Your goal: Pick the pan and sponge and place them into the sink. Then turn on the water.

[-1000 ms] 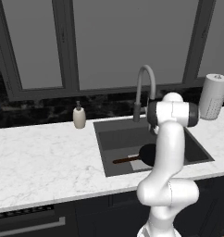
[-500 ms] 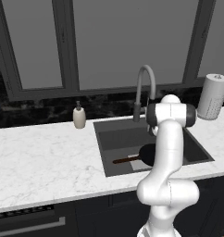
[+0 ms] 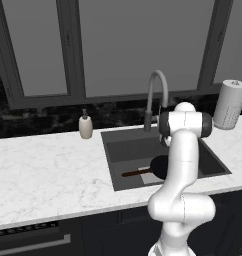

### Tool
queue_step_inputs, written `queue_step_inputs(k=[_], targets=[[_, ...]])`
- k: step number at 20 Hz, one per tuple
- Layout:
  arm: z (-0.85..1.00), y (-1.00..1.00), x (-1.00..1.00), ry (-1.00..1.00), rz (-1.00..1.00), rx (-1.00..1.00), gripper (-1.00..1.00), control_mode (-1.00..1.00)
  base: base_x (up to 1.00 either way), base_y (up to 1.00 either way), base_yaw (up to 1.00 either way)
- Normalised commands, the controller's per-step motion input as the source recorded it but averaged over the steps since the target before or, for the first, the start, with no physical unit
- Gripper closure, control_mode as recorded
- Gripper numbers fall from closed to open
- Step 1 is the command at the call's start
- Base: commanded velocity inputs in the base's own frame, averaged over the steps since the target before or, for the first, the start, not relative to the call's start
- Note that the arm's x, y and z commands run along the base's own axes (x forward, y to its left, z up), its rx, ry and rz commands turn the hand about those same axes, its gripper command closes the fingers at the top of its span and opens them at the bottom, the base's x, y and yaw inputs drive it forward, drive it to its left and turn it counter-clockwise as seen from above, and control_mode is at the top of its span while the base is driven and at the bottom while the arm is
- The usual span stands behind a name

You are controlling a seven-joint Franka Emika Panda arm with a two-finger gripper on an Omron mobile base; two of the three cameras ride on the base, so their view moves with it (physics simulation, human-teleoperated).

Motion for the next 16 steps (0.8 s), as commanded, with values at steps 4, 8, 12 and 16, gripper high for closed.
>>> queue_step_inputs(k=[4, 8, 12, 16], targets=[[0.04, 0.00, -0.01, -0.09, 0.00, 0.09, -1.00, -1.00, 0.00, 0.00, 0.00], [0.27, 0.00, -0.07, -0.16, 0.00, 0.15, -1.00, -1.00, 0.00, 0.00, 0.00], [0.88, 0.00, -0.25, -0.23, 0.00, 0.35, -1.00, -1.00, 0.00, 0.00, 0.00], [1.00, 0.00, -0.32, -0.16, -0.03, 0.35, -1.00, -1.00, 0.00, 0.00, 0.00]])
